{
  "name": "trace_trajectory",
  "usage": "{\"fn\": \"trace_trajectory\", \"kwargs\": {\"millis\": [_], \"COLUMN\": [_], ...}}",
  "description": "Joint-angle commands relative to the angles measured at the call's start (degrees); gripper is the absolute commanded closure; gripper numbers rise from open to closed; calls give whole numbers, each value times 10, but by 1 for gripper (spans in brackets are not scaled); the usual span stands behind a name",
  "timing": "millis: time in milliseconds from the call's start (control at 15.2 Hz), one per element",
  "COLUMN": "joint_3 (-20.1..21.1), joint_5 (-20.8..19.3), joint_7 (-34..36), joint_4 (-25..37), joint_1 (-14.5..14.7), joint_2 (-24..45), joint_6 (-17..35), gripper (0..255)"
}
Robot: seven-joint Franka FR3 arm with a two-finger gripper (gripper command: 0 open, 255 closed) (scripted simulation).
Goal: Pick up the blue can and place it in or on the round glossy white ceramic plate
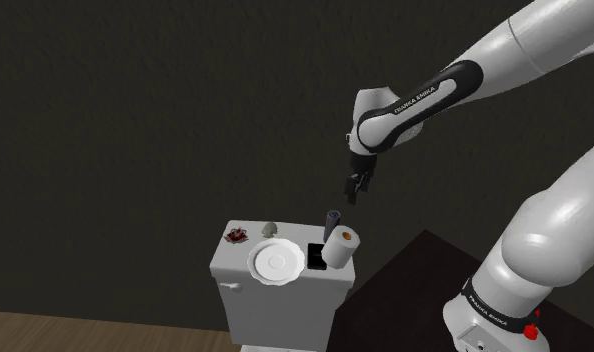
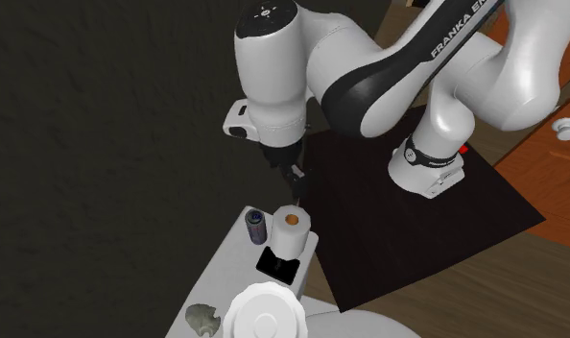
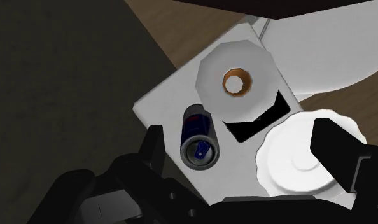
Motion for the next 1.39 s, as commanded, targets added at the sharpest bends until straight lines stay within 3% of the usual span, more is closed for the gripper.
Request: {"fn": "trace_trajectory", "kwargs": {"millis": [0,660,1320], "joint_3": [0,2,2], "joint_5": [0,1,0], "joint_7": [-7,-45,-44], "joint_4": [12,122,131], "joint_1": [1,0,0], "joint_2": [51,287,347], "joint_6": [48,204,255], "gripper": [0,0,0]}}
